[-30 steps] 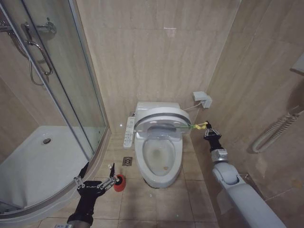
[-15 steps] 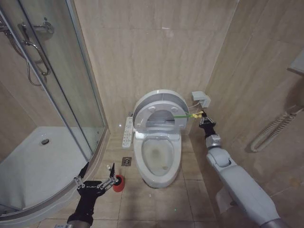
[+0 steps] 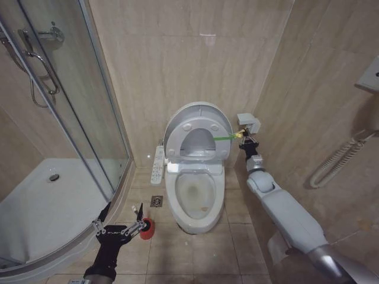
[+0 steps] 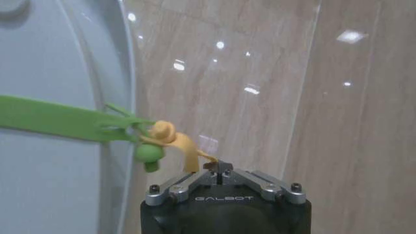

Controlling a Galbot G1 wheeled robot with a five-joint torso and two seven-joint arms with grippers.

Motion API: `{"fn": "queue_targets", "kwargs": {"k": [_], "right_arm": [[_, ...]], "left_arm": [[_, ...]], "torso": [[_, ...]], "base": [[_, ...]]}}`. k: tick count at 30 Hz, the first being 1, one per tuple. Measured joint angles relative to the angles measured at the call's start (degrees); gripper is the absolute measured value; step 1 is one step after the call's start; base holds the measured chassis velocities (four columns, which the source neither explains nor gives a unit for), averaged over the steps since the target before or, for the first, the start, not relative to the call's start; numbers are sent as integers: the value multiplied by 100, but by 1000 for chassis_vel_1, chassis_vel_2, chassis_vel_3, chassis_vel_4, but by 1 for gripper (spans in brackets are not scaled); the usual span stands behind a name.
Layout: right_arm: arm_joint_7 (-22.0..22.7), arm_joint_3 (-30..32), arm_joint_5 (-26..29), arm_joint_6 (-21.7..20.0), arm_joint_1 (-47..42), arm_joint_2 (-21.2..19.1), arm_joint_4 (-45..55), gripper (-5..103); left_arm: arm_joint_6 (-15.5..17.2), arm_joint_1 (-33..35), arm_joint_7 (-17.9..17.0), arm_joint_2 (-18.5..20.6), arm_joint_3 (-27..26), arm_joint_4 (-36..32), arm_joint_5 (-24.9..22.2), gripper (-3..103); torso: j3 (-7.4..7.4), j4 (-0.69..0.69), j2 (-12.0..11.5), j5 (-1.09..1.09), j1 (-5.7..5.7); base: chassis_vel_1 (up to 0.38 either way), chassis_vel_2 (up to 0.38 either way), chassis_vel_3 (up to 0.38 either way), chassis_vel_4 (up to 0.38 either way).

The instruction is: Open the toilet lid, clean the toilet bowl with a toilet brush, close the toilet lid, and flush.

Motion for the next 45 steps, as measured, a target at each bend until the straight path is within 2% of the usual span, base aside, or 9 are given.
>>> {"fn": "queue_targets", "kwargs": {"k": [4,16,45], "right_arm": [[1,-244,-7,45,460,181,-430,0],[-48,-659,-31,186,1430,310,-1249,0],[77,-1158,-112,267,2245,447,-1982,0]], "left_arm": [[0,0,0,0,0,0,0,100],[0,0,0,0,0,0,0,100],[0,0,0,0,-1,0,0,100]], "torso": [[0,1,0,0,0],[0,2,0,0,1],[0,2,0,0,0]], "base": [[0,0,0,0],[0,0,0,0],[0,0,0,0]]}}
